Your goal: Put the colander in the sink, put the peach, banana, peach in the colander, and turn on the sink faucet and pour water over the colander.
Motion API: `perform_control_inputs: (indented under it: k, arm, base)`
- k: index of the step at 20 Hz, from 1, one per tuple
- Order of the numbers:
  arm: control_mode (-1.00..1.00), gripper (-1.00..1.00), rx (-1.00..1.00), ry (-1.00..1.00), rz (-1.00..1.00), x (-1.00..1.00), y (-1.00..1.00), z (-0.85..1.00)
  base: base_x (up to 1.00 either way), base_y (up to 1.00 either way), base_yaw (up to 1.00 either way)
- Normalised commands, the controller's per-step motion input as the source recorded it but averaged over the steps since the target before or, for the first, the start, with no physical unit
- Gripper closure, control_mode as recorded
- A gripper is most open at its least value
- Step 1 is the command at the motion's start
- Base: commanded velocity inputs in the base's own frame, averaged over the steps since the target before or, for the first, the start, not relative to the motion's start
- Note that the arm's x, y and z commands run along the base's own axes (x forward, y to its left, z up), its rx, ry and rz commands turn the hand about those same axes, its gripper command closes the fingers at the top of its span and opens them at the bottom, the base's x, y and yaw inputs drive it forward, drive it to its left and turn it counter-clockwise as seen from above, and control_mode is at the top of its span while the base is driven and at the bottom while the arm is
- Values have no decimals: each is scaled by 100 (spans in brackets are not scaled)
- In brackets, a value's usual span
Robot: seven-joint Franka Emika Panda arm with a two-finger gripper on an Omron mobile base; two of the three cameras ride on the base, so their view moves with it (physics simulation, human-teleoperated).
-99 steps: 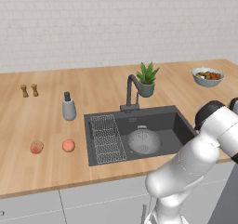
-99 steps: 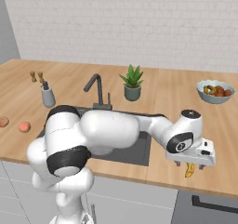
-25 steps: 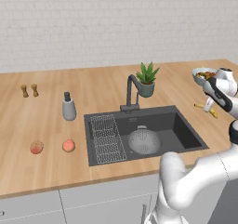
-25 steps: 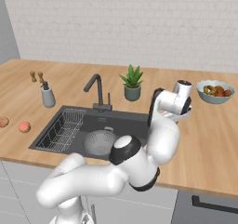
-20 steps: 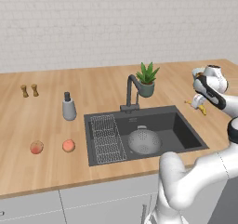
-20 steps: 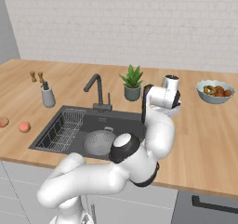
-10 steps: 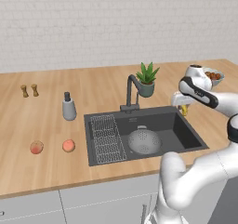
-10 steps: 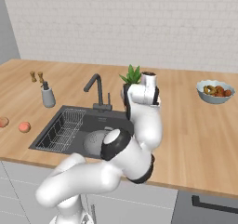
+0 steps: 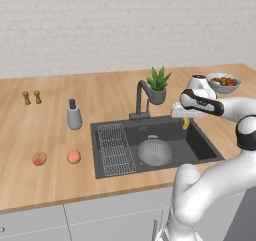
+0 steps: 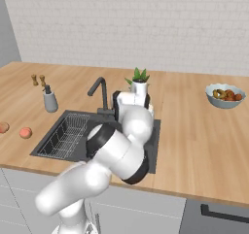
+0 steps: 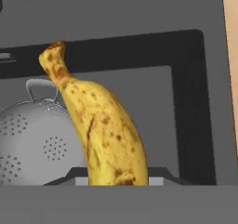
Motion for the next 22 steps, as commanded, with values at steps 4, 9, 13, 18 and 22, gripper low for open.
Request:
perform_control_inputs:
  k: [4,9,13,18,22]
  arm:
    - [-100,100,0,8,-3,-8,41,-24]
    - [-100,100,1,5,0,-6,22,-21]
    - [-100,100,5,2,0,0,13,-19]
    - [-100,100,5,2,0,-5,32,-25]
    - [-100,100,6,0,0,-4,42,-21]
  base:
    - [0,0,0]
    - [0,0,0]
    - [0,0,0]
    - [0,0,0]
    - [0,0,0]
